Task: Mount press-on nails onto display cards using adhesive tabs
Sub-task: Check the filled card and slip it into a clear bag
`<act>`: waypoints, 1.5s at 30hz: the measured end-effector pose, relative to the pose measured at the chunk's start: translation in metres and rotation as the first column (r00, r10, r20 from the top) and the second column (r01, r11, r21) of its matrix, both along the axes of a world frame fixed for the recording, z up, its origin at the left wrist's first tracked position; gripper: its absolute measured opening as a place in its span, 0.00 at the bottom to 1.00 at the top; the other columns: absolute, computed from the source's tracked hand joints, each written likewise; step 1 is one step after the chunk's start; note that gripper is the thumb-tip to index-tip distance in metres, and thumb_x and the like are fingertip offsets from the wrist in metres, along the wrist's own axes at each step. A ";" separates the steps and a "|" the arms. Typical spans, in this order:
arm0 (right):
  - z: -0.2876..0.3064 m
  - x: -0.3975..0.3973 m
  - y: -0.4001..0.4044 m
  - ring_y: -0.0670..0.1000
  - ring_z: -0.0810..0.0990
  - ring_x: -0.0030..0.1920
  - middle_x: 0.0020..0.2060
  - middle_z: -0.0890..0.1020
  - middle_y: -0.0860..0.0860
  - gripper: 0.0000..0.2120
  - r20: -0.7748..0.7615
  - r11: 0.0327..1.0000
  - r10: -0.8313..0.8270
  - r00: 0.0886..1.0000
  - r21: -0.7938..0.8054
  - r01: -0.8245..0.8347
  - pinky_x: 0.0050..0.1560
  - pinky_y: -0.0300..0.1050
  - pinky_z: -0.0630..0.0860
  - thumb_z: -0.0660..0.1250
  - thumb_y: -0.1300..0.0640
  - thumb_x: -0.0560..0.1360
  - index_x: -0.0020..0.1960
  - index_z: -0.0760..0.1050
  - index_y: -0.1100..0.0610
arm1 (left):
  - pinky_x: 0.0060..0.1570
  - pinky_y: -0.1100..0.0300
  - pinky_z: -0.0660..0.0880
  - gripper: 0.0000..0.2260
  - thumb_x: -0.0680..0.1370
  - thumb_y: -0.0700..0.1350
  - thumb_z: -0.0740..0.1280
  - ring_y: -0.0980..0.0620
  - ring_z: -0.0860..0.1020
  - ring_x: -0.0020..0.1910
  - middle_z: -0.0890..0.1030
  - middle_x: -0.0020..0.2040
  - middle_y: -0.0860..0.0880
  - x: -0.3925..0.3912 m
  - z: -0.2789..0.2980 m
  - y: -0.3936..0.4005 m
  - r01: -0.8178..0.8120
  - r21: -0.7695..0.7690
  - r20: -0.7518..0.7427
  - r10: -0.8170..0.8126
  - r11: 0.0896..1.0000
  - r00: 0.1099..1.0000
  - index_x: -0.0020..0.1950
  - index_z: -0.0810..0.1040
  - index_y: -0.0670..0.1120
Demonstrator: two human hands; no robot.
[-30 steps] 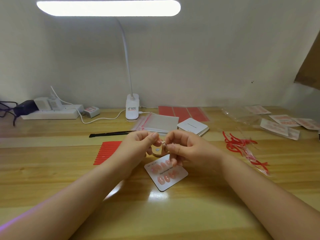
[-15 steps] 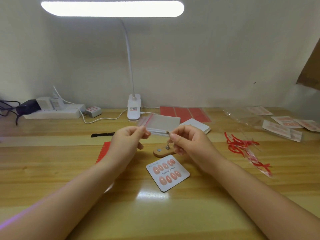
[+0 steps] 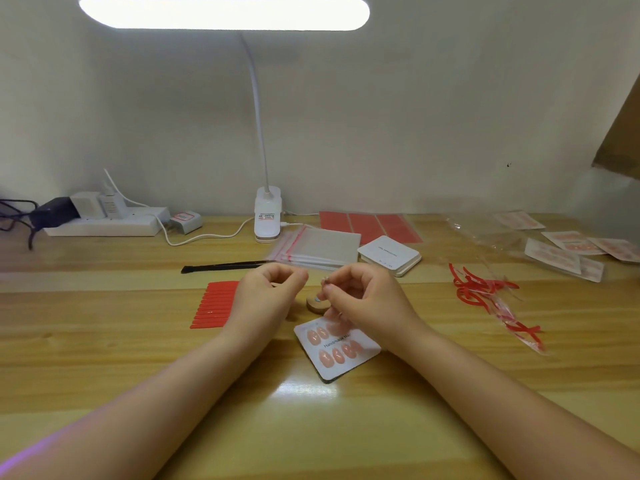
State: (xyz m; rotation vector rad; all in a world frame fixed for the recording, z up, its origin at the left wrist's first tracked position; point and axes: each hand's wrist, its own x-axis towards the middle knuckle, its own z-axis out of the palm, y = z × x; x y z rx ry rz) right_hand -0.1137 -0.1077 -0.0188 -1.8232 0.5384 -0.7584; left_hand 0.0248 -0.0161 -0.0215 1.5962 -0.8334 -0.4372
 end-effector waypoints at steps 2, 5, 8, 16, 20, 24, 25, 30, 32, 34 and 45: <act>-0.003 0.002 0.000 0.47 0.83 0.35 0.39 0.85 0.51 0.02 -0.019 0.991 -0.062 0.998 -0.122 0.059 0.36 0.39 0.78 0.71 0.59 0.74 0.45 0.81 0.54 | 0.35 0.57 0.80 0.04 0.76 0.47 0.71 0.51 0.82 0.33 0.83 0.39 0.49 -0.001 -0.001 0.000 -0.004 -0.002 0.013 0.004 1.000 1.000 0.43 0.82 0.47; -0.008 0.006 -0.001 0.39 0.75 0.33 0.37 0.83 0.47 0.02 -0.019 0.950 -0.130 0.991 -0.289 0.119 0.36 0.32 0.69 0.73 0.57 0.73 0.43 0.83 0.52 | 0.35 0.54 0.81 0.05 0.76 0.47 0.71 0.47 0.82 0.36 0.83 0.40 0.47 0.000 -0.001 0.000 -0.008 -0.016 -0.008 0.008 1.000 1.000 0.44 0.82 0.46; -0.009 0.008 -0.004 0.39 0.75 0.35 0.36 0.81 0.45 0.02 -0.035 0.923 -0.189 0.981 -0.347 0.165 0.38 0.34 0.69 0.73 0.56 0.73 0.44 0.84 0.50 | 0.36 0.53 0.81 0.06 0.76 0.47 0.70 0.47 0.82 0.36 0.82 0.40 0.47 -0.001 -0.001 0.000 -0.010 -0.009 0.007 0.010 1.000 1.000 0.44 0.81 0.46; -0.006 0.009 -0.005 0.41 0.78 0.42 0.39 0.83 0.39 0.07 -0.333 0.867 -0.315 0.889 -0.482 0.127 0.39 0.42 0.73 0.68 0.44 0.75 0.48 0.84 0.41 | 0.42 0.48 0.81 0.06 0.76 0.49 0.70 0.45 0.82 0.42 0.83 0.42 0.48 -0.003 0.001 0.000 -0.011 0.010 0.041 0.010 1.000 0.999 0.44 0.83 0.48; -0.004 0.009 -0.003 0.44 0.78 0.47 0.43 0.84 0.41 0.11 -0.372 0.812 -0.358 0.856 -0.576 0.089 0.43 0.43 0.74 0.65 0.41 0.76 0.51 0.83 0.41 | 0.42 0.58 0.76 0.05 0.77 0.49 0.69 0.58 0.81 0.43 0.84 0.42 0.55 -0.002 -0.001 0.000 -0.007 0.014 0.078 0.006 1.000 0.997 0.44 0.83 0.52; -0.001 0.006 0.004 0.46 0.75 0.34 0.28 0.78 0.45 0.15 -0.273 0.743 -0.432 0.859 -0.648 0.168 0.30 0.40 0.63 0.65 0.42 0.74 0.37 0.83 0.49 | 0.40 0.69 0.69 0.06 0.79 0.47 0.66 0.67 0.78 0.41 0.83 0.42 0.58 -0.002 -0.001 0.002 0.004 0.000 0.129 -0.004 1.000 0.992 0.44 0.82 0.54; 0.001 0.005 0.005 0.46 0.74 0.32 0.26 0.76 0.46 0.15 -0.250 0.737 -0.445 0.860 -0.647 0.194 0.29 0.40 0.61 0.65 0.43 0.74 0.35 0.82 0.51 | 0.39 0.70 0.69 0.07 0.79 0.47 0.66 0.65 0.78 0.39 0.83 0.42 0.59 -0.002 0.000 0.003 0.004 -0.005 0.150 -0.004 1.000 0.989 0.45 0.82 0.54; 0.019 -0.002 0.009 0.41 0.77 0.31 0.28 0.81 0.44 0.11 -0.110 0.959 -0.209 0.972 -0.220 0.181 0.35 0.36 0.69 0.69 0.51 0.74 0.35 0.82 0.52 | 0.42 0.62 0.77 0.05 0.77 0.49 0.68 0.55 0.80 0.41 0.83 0.47 0.55 -0.005 0.009 0.009 0.033 -0.158 0.278 0.012 0.987 0.961 0.50 0.82 0.53; 0.030 -0.004 0.011 0.41 0.79 0.31 0.33 0.84 0.48 0.10 -0.028 0.997 -0.053 0.998 0.062 0.055 0.34 0.34 0.71 0.70 0.50 0.75 0.36 0.84 0.50 | 0.46 0.54 0.79 0.07 0.75 0.48 0.69 0.52 0.80 0.45 0.82 0.50 0.53 -0.007 0.013 0.011 0.060 -0.246 0.337 0.027 0.967 0.941 0.52 0.83 0.52; 0.037 -0.005 0.012 0.43 0.75 0.29 0.33 0.82 0.49 0.09 0.029 0.967 0.030 0.999 0.253 -0.036 0.30 0.34 0.69 0.69 0.49 0.76 0.42 0.85 0.52 | 0.45 0.59 0.78 0.09 0.75 0.49 0.69 0.53 0.80 0.47 0.81 0.52 0.51 -0.008 0.015 0.013 0.094 -0.274 0.456 0.043 0.957 0.889 0.54 0.83 0.52; 0.048 -0.013 0.004 0.44 0.73 0.29 0.30 0.80 0.47 0.05 0.113 0.909 0.099 0.989 0.395 -0.136 0.27 0.34 0.70 0.74 0.53 0.70 0.39 0.84 0.54 | 0.45 0.62 0.76 0.12 0.72 0.53 0.70 0.52 0.79 0.46 0.79 0.54 0.52 -0.014 0.032 0.017 0.247 -0.239 0.540 -0.083 0.939 0.838 0.55 0.81 0.54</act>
